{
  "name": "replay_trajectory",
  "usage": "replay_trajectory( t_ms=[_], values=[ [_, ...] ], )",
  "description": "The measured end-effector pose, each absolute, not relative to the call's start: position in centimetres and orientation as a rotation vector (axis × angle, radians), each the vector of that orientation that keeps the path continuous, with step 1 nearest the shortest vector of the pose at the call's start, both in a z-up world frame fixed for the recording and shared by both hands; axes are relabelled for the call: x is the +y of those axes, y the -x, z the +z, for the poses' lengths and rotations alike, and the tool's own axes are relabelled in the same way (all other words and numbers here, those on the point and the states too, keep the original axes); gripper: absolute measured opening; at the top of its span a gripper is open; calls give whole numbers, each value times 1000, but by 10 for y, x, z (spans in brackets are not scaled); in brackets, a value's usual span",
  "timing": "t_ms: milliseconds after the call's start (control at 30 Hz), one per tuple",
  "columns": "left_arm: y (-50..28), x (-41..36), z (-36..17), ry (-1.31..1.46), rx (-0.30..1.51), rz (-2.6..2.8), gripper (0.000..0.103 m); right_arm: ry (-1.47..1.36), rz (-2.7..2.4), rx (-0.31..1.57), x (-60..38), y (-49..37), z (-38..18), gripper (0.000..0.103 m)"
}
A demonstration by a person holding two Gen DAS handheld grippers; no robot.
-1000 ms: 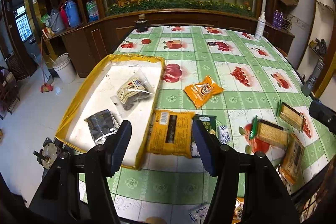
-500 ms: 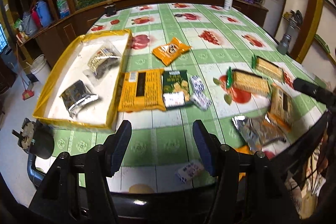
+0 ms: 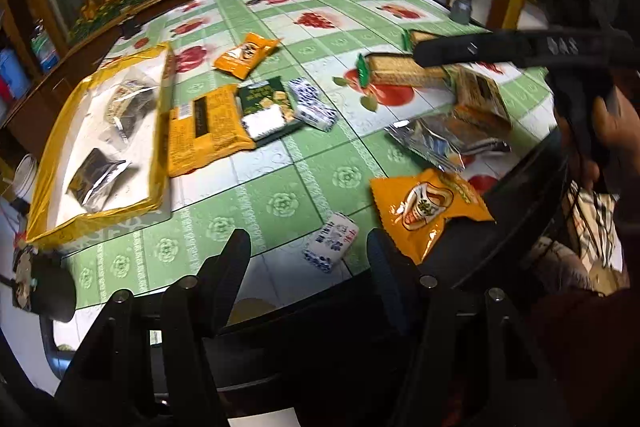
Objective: Organize snacks
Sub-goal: 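Grasp a small white packet with the left tool while the right tool grasps a cracker pack, then carry the white packet and cracker pack into the tray and open both tools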
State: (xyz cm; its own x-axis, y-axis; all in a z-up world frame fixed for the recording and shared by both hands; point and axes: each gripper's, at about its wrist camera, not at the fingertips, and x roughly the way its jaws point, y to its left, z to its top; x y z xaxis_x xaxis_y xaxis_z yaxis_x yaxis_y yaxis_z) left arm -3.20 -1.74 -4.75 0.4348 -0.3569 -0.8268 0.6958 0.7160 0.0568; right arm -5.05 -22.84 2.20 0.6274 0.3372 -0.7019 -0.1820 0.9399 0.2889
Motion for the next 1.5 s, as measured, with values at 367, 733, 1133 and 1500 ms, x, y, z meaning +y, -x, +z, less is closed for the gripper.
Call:
replay_trajectory(
  t_ms=[367, 733, 1133, 1500],
  values=[
    [18, -33, -74, -472, 948, -746, 56, -222, 214, 910, -282, 22, 7, 83],
    [2, -36, -73, -424, 966, -772, 16, -33, 360, 1005, -266, -11, -12, 83],
    [-17, -18, -68, -303, 1002, -721, 16, 71, 281, 1071, -267, -25, -29, 48],
    [-45, -2, -23, -132, 938, -606, 16, -213, 327, 849, -267, -21, 31, 47]
  ],
)
